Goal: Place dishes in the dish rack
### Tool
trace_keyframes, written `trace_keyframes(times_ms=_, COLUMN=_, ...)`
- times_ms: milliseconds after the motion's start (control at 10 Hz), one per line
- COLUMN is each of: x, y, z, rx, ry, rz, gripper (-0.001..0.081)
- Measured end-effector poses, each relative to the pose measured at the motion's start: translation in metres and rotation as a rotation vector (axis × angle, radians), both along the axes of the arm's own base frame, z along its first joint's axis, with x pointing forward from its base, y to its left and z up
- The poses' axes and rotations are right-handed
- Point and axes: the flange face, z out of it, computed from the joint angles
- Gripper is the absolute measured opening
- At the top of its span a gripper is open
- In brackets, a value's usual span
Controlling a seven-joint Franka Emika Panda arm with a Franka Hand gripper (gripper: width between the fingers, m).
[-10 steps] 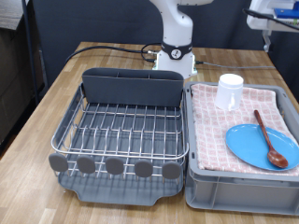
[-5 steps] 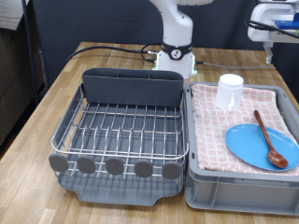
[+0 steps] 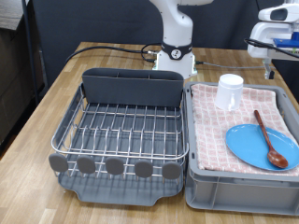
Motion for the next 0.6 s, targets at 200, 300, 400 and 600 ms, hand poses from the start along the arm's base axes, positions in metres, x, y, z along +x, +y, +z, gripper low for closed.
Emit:
trace_keyframes(times_ms=200, x=-0.006, y=0.002, z=-0.021, rx=0.013, ry=-0.019, rz=0.001, gripper=0.0802)
trace_keyframes(times_ms=300, x=-0.008, y=0.003, z=-0.031, rx=0.013, ry=-0.027, rz=0.003, gripper=0.0802)
trace_keyframes(times_ms=400, x=-0.01, y=0.004, z=-0.041, rx=0.012, ry=-0.035, rz=0.008, gripper=0.0802)
trace_keyframes(times_ms=600, x=-0.013, y=0.004, z=-0.058, rx=-0.008, ry=-0.037, rz=0.018, gripper=0.0802)
